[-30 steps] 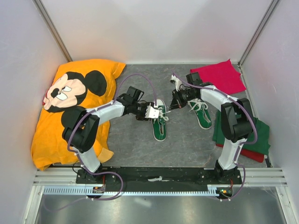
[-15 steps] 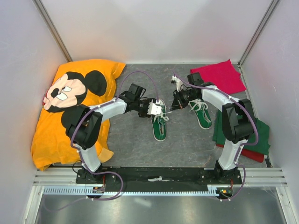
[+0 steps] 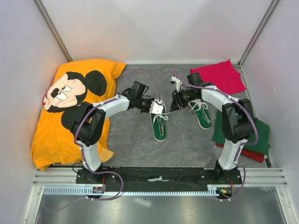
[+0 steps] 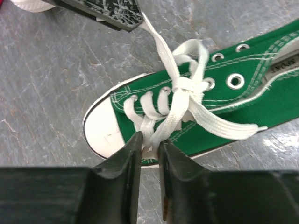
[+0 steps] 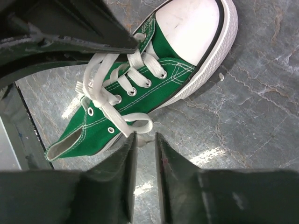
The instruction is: Tie the shoes
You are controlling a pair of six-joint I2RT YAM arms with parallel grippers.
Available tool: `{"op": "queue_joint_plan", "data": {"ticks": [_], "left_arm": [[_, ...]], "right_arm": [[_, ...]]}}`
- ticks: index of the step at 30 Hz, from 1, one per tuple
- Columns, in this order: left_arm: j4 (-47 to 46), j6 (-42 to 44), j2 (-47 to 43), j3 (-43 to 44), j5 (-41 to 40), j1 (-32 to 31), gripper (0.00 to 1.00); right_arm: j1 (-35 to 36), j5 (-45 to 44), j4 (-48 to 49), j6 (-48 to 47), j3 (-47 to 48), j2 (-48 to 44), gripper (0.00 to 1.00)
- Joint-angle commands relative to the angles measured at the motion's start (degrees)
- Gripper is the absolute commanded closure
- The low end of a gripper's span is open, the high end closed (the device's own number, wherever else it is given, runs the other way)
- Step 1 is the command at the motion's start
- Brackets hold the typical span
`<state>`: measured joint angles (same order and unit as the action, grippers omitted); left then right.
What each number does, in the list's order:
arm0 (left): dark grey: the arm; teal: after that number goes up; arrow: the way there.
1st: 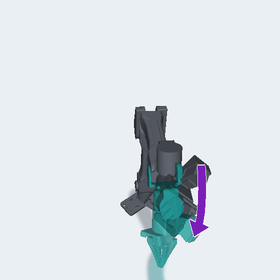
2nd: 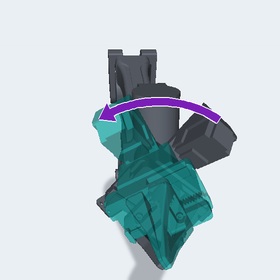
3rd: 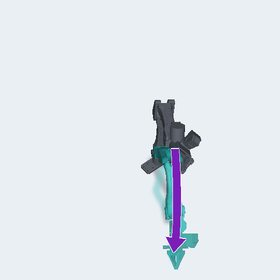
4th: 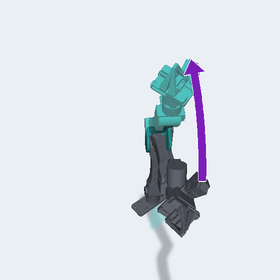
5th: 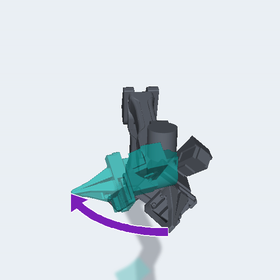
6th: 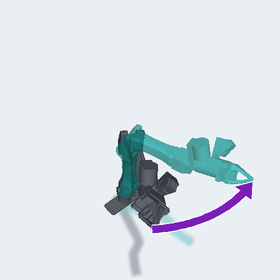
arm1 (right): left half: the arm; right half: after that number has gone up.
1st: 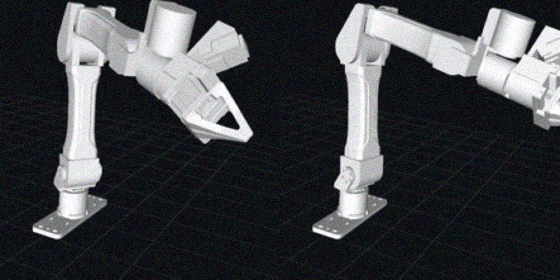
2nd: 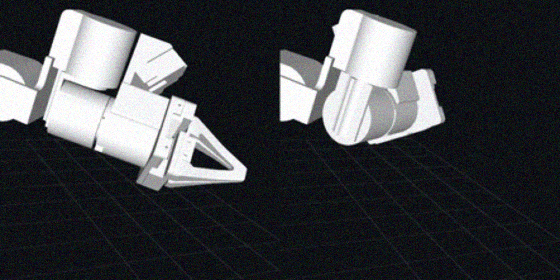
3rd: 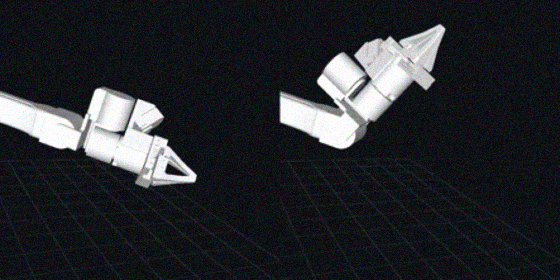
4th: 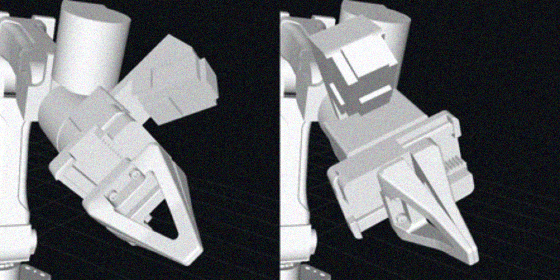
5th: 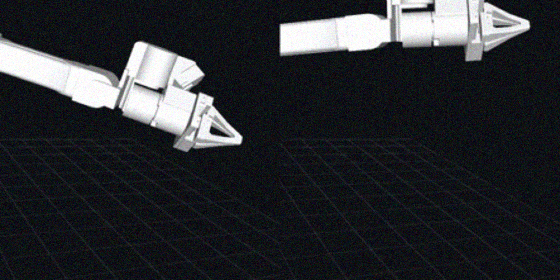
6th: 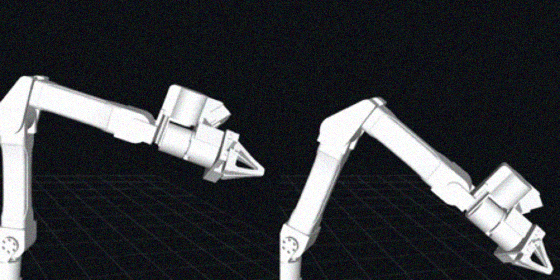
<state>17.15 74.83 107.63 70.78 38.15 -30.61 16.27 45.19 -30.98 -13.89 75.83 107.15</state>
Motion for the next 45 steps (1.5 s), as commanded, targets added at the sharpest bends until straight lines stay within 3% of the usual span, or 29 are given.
{"op": "queue_joint_plan", "data": {"ticks": [1,2,5,9,19,30,36,42,45], "left_arm": [[6.05,5.77,-0.75,1.11,2.54,0.28,0.85],[6.49,5.77,-1.19,0.24,2.54,0.46,0.88],[6.76,4.37,-3.04,-1.43,1.93,0.81,0.98],[6.76,1.64,-3.75,-2.40,0.44,0.90,0.98],[6.76,-0.56,-4.36,-3.72,-0.62,0.90,0.98],[6.41,-1.09,-4.19,-3.37,-0.45,0.90,0.98],[5.88,-1.44,-4.01,-3.28,-0.62,0.90,0.98],[5.79,-1.53,-4.10,-3.55,-0.71,1.17,0.98],[5.79,-1.61,-4.27,-3.72,-0.80,1.52,0.98]], "right_arm": [[-0.19,0.17,-1.00,-3.33,1.69,-0.10,0.56],[-0.62,-0.19,-1.44,-3.95,1.43,-0.28,0.46],[-1.68,0.78,-4.26,-11.05,-0.85,-1.77,0.42],[-1.51,2.18,-3.91,-22.30,-7.79,-6.50,0.31],[2.01,4.64,7.15,-28.91,-11.76,-7.40,0.30],[6.31,6.67,9.10,-35.50,-7.90,-3.71,0.30],[7.72,7.54,9.54,-36.03,-6.49,-1.95,0.38],[7.90,7.11,8.84,-37.78,-7.97,-2.74,0.73],[7.98,6.58,6.91,-39.63,-8.42,-3.53,0.85]]}}
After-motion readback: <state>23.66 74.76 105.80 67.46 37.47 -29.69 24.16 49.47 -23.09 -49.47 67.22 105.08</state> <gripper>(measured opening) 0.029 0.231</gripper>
